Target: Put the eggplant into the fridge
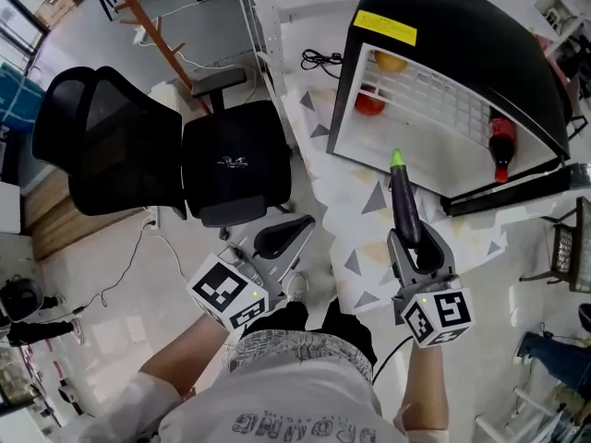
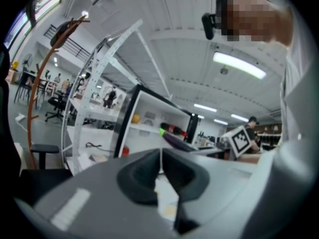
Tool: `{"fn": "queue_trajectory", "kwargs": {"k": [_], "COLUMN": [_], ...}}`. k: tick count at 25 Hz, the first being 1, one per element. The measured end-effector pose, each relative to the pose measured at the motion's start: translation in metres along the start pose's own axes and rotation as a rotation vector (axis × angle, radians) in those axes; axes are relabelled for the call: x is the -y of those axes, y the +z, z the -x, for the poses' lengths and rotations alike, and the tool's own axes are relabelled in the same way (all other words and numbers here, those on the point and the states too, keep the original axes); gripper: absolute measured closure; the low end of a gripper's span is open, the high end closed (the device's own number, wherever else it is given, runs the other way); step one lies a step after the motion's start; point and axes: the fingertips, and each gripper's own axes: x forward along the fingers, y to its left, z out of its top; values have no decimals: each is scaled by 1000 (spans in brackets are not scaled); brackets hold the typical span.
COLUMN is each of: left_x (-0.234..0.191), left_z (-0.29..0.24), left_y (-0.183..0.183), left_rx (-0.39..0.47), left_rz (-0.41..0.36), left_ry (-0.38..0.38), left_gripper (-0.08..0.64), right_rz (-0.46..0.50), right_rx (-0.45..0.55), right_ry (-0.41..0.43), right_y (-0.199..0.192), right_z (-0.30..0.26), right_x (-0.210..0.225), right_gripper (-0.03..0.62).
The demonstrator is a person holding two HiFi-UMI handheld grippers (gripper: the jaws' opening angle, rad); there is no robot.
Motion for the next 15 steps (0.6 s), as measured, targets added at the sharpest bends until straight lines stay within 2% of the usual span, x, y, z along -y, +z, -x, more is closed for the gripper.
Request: {"fn": "queue_trajectory", "kwargs": {"k": [15], "left_x": [-8], "left_z": [-60], "left_y": [-16], "left_rx": [-24], "left_rz": [38], "left_ry": [148], "left_gripper": [546], "right_rz": [38], "right_rx": [-95], "right_ry": [116], "right_y": [-27], "right_z": [-65], "right_x": [78], "right_gripper": [399]}}
